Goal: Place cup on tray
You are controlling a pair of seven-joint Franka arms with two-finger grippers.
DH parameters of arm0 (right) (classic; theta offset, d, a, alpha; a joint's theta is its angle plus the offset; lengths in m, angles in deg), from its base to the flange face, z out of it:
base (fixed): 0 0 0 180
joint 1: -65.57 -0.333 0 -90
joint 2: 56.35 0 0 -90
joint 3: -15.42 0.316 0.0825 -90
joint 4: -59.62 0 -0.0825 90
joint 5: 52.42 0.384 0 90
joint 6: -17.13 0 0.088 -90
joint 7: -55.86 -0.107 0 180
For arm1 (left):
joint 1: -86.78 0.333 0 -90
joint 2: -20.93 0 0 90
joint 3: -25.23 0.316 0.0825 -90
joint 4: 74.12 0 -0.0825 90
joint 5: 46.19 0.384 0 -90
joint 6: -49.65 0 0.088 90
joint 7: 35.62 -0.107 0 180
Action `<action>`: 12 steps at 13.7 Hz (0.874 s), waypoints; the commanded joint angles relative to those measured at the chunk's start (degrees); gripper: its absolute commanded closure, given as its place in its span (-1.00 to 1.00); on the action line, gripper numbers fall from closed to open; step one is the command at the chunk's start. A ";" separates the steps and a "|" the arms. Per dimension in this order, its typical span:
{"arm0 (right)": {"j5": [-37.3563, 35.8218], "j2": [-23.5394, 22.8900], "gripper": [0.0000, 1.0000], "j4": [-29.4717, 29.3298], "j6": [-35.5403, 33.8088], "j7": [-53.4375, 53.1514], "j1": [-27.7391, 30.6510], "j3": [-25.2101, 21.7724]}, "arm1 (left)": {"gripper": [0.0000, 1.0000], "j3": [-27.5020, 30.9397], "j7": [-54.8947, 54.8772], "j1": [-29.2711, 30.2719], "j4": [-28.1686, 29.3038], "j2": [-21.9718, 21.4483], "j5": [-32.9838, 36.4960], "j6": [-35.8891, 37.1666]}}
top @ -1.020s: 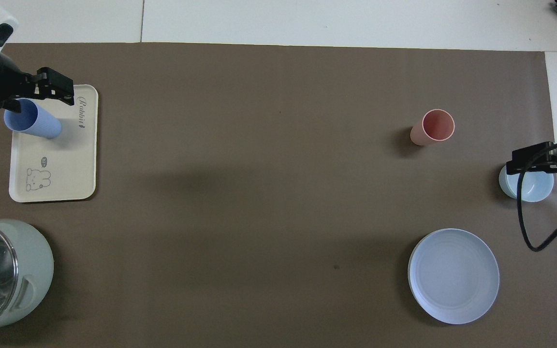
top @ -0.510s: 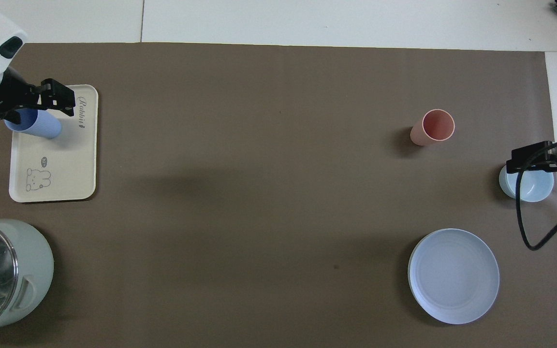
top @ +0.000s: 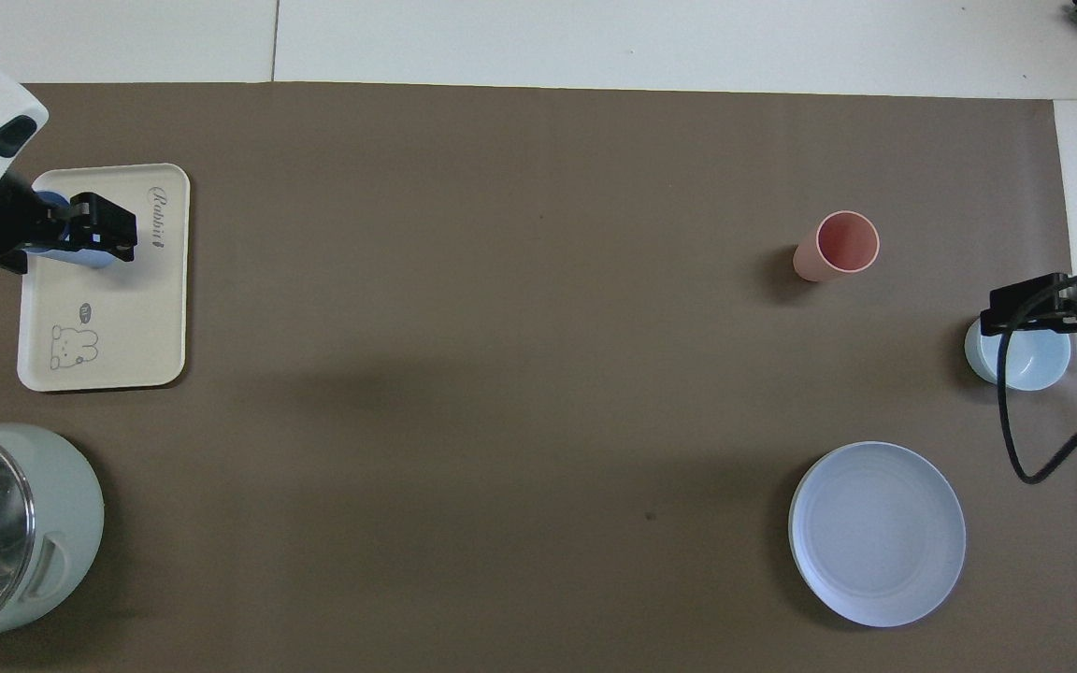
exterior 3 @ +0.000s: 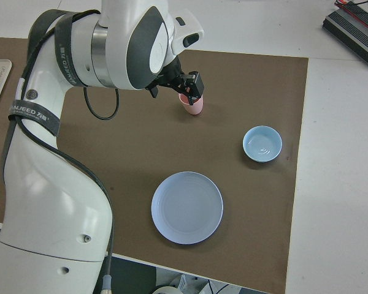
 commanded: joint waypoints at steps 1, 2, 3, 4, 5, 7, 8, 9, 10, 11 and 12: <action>-1.04 0.72 -1.00 1.26 1.29 -1.30 0.04 0.20 | -1.00 3.20 -2.74 -2.58 6.12 -6.05 -1.32 -0.18; -1.12 0.72 -1.00 1.26 1.11 -1.30 0.04 0.20 | -1.00 3.20 -2.74 -2.67 7.27 -7.20 -1.32 0.09; -1.12 0.72 -1.00 1.26 1.11 -1.30 0.04 0.20 | -1.00 3.20 -2.74 -2.75 7.54 -7.56 -1.32 1.05; -1.12 0.72 -1.00 1.26 1.20 -1.30 0.04 0.20 | -1.00 3.20 -2.83 -2.84 7.54 -8.00 -1.23 2.54; -1.04 0.72 -1.00 1.17 1.20 -1.21 0.13 0.20 | -1.00 3.20 -3.27 -2.67 7.54 -8.35 -1.23 3.86; -1.04 0.37 -1.00 0.30 0.59 -1.12 0.30 0.20 | -1.00 3.11 -5.29 -2.23 7.02 -8.88 -1.06 6.15; -1.04 0.45 -1.00 0.29 0.23 -1.21 0.30 0.20 | -1.00 3.11 -5.29 -2.05 6.84 -9.49 -1.06 6.85; -1.04 0.45 -1.00 0.29 0.14 -1.12 0.30 0.20 | -1.00 3.11 -5.29 -2.05 6.93 -9.67 -1.23 6.95; -1.04 0.45 -1.00 0.29 0.23 -1.12 0.39 0.29 | -1.00 3.11 -4.94 -2.14 7.10 -9.85 -1.32 6.77; -1.04 0.45 -1.00 0.38 0.32 -1.12 0.39 0.20 | -1.00 3.11 -4.94 -2.14 7.36 -9.93 -1.41 6.69; -1.04 0.45 -1.00 0.38 0.32 -1.12 0.48 0.29 | -1.00 3.02 -5.03 -2.14 7.45 -10.02 -1.49 6.69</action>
